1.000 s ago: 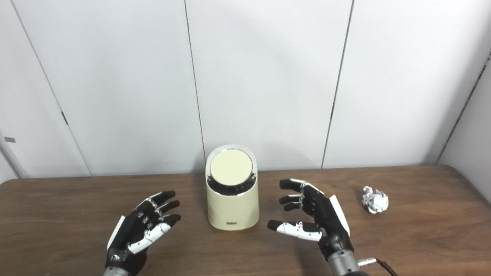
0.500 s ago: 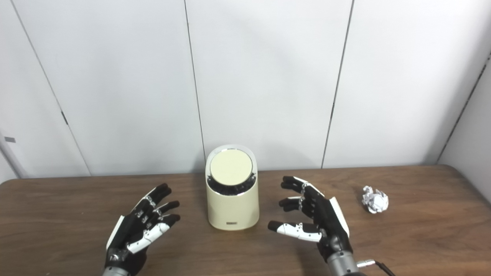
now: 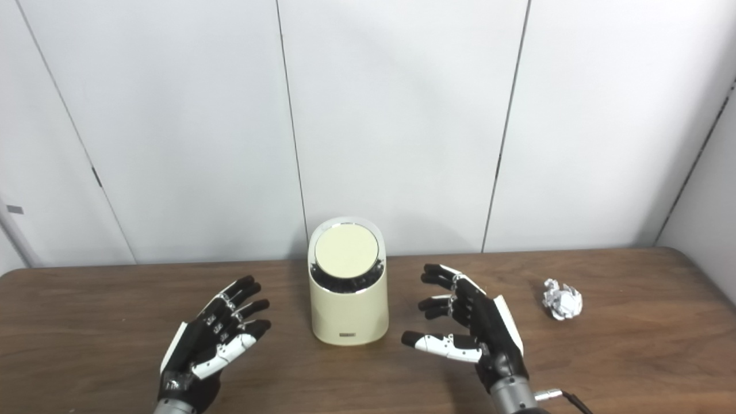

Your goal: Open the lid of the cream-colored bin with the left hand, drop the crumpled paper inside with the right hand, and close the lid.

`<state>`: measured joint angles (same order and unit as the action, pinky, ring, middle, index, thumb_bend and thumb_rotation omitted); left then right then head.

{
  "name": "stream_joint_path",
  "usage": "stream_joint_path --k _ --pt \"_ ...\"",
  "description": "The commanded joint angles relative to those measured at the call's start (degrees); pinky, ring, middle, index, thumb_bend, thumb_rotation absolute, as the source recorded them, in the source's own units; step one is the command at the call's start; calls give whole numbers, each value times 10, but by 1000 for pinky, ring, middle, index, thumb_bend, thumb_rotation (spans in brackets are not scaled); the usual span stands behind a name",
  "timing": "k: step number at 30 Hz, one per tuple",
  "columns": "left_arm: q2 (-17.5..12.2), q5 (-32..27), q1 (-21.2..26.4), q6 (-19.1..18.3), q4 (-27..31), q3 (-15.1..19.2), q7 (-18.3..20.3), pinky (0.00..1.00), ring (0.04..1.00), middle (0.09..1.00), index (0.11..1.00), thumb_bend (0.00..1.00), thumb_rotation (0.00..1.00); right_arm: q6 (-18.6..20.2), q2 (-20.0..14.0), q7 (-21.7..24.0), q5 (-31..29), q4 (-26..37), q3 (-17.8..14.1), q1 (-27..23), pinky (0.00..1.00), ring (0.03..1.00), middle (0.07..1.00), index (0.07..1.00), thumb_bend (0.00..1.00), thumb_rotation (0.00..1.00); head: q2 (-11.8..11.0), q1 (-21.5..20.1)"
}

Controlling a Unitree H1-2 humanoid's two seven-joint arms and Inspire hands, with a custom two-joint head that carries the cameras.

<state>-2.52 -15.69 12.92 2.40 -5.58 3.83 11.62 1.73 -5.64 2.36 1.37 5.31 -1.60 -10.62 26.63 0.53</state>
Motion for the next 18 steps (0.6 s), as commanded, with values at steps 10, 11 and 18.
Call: stream_joint_path --k 10,11,18 --pt "-8 11 37 14 28 5 -13 673 770 864 869 749 190 -11 7 -9 6 12 -3 -19 553 607 755 767 803 87 1 0" --pt "-10 11 38 14 28 5 -12 675 774 865 872 749 190 -12 7 -9 6 11 -3 -19 556 609 757 768 803 90 1 0" --pt "-18 8 50 9 33 4 -9 674 785 864 871 720 131 -8 7 -9 7 11 -3 -22 563 612 759 770 809 103 0 -1"
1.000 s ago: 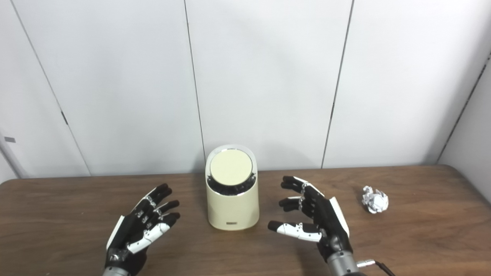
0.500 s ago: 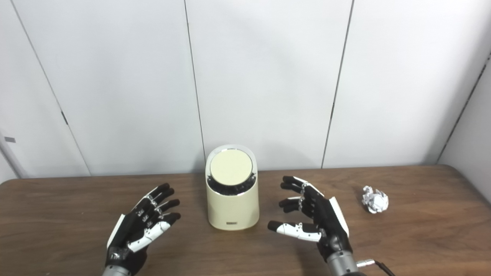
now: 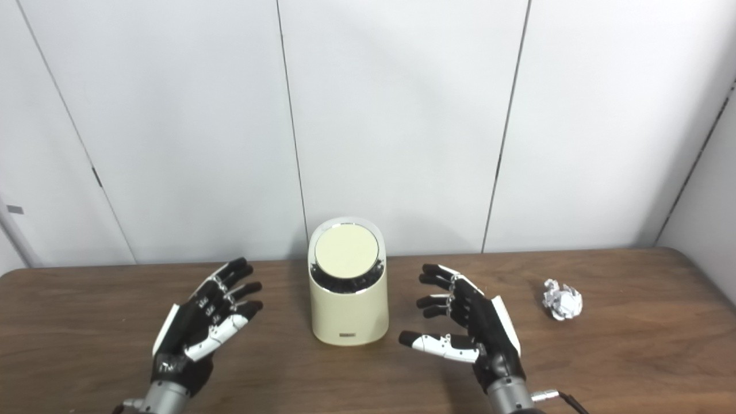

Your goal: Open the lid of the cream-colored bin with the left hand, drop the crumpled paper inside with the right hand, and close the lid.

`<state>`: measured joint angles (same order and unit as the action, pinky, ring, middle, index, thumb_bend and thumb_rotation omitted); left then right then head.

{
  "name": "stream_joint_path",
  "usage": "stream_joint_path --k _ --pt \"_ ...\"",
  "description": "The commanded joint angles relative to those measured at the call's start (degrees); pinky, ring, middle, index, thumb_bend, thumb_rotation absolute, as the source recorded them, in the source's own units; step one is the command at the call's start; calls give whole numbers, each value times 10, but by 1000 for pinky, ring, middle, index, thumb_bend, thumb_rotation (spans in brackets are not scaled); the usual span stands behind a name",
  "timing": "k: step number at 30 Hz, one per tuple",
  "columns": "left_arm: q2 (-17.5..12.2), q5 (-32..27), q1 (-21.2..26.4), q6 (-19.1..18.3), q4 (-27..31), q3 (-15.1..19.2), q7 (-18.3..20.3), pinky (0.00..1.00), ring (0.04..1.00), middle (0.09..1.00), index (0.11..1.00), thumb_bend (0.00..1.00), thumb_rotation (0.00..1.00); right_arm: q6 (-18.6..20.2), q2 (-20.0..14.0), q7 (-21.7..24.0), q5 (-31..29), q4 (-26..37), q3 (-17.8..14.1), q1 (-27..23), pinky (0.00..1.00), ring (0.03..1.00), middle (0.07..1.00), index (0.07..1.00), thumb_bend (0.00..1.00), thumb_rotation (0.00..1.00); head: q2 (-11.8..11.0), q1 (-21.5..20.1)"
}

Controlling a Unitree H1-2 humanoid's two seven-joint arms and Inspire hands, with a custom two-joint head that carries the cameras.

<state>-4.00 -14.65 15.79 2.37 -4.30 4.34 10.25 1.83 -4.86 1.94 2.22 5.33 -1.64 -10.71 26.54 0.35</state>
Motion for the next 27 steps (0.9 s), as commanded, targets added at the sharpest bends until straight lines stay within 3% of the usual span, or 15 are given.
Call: stream_joint_path --k 1,8,18,24,27 --pt "-3 2 23 9 22 -3 2 664 782 863 870 717 128 -8 0 -4 -2 11 -2 -21 562 613 761 771 808 108 0 1" --pt "-3 17 37 8 27 -11 -4 627 783 863 867 730 163 -5 2 -4 -7 10 -3 -21 578 613 758 770 820 115 0 0" --pt "-9 50 73 -1 37 -20 -15 674 820 871 864 738 206 -5 5 -3 -7 11 -1 -23 581 614 761 769 809 100 -2 -2" --pt "-7 117 100 -8 42 -30 -46 775 813 839 848 777 248 -8 4 -2 -1 10 2 -23 583 611 767 775 802 108 -4 -2" --pt "-4 142 113 -18 46 -34 -59 757 809 836 840 807 259 -7 5 -3 -2 10 1 -23 569 610 767 774 811 122 -4 -3"
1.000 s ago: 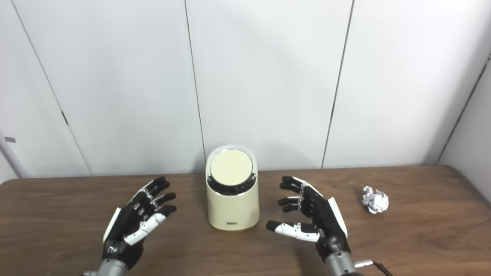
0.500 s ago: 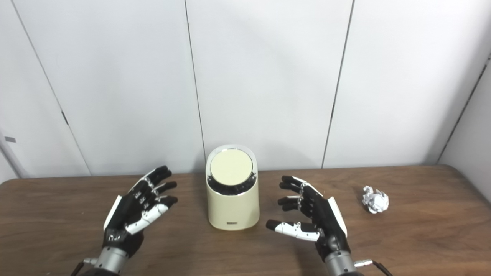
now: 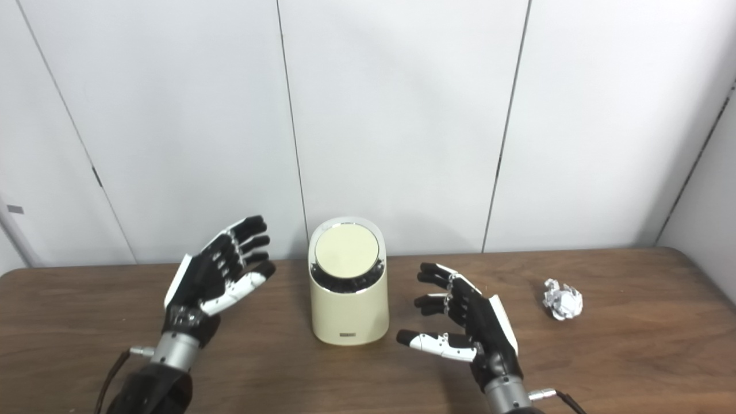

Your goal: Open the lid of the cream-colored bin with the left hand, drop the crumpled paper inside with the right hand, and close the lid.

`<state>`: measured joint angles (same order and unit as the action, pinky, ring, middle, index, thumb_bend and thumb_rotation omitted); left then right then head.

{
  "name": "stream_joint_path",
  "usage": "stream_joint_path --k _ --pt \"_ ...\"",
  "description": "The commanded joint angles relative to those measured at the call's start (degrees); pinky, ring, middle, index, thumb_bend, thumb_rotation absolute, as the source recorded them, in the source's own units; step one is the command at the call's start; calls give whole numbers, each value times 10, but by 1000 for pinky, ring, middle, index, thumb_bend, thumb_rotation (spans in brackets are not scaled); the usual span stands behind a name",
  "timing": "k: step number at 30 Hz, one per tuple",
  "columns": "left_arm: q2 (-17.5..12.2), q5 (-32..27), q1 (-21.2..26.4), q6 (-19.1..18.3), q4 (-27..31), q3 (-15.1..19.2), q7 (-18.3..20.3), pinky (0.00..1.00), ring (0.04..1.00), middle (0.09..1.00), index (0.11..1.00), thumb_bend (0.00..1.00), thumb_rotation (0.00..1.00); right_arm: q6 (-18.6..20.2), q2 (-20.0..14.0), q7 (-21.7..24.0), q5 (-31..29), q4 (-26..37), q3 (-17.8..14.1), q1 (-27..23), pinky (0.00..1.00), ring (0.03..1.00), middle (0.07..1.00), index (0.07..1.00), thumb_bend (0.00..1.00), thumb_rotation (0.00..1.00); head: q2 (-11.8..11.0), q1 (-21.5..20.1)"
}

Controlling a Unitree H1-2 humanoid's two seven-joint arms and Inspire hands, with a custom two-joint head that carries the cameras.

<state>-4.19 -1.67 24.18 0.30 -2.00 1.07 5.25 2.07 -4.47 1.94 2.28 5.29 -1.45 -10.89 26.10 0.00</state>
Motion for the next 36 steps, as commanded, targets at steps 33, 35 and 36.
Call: stream_joint_path --k 33,35,36 --pt "-18 258 136 -142 33 -101 -35 999 1000 999 979 916 194 -8 7 -5 -4 18 1 -20 577 596 765 778 808 119 3 -6" --pt "-19 269 139 -139 24 -108 -39 963 1000 1000 984 925 197 -7 8 -5 -4 19 1 -20 573 595 766 778 807 120 5 -6" --pt "-21 283 142 -138 18 -115 -42 925 1000 1000 984 935 203 -7 8 -5 -4 19 1 -20 573 595 765 778 807 116 5 -7"
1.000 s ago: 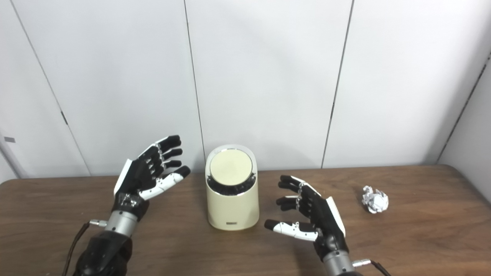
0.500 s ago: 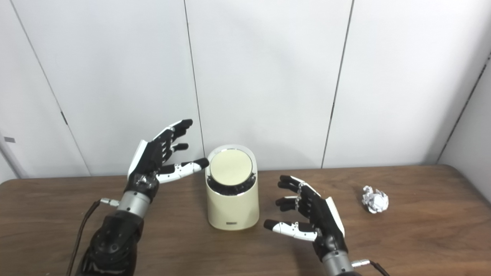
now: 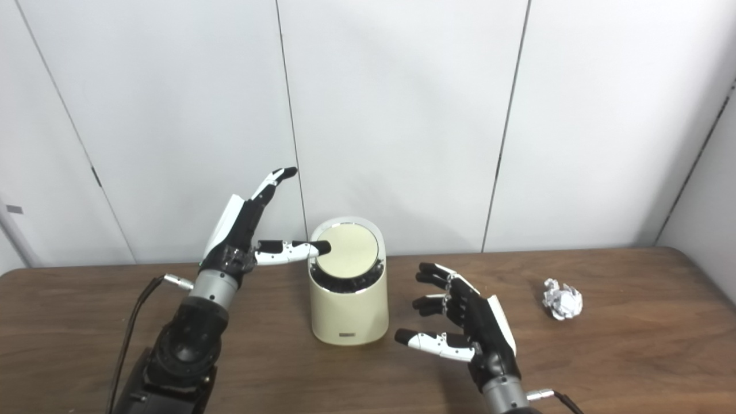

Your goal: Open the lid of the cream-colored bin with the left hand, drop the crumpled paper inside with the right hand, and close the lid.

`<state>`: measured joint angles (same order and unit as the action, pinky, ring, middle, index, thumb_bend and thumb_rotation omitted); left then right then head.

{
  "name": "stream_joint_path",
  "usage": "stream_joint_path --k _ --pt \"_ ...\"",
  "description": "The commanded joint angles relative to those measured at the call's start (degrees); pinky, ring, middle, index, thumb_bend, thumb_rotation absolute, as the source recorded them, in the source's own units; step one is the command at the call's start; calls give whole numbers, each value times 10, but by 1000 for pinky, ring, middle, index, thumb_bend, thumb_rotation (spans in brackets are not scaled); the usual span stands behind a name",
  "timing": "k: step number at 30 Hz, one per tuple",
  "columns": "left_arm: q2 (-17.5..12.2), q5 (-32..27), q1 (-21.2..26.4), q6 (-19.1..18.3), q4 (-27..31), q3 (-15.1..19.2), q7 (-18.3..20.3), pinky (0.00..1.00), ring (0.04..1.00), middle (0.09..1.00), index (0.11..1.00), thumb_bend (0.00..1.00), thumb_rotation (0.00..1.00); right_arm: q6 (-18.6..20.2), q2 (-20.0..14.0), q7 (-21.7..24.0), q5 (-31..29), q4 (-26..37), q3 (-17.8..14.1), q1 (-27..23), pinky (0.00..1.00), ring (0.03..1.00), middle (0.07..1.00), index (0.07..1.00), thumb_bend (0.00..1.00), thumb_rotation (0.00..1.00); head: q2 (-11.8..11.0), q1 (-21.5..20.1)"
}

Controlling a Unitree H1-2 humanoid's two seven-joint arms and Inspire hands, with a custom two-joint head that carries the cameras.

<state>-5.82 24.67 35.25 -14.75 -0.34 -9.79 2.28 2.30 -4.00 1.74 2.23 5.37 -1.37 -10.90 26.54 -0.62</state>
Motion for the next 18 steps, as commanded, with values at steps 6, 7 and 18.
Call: stream_joint_path --k 6,7,18 --pt "-8 85 46 -5 -19 -34 -19 915 1000 1000 1000 979 258 -9 6 -5 -1 21 2 -20 587 591 759 777 806 105 3 -1" --pt "-9 93 48 -6 -22 -38 -19 957 1000 1000 1000 984 270 -8 7 -4 -2 21 2 -20 592 591 758 777 809 112 3 -1" --pt "-13 122 71 -6 -41 -52 -17 979 1000 1000 1000 1000 255 -15 14 -15 5 19 1 -21 598 583 751 768 766 73 3 -6"
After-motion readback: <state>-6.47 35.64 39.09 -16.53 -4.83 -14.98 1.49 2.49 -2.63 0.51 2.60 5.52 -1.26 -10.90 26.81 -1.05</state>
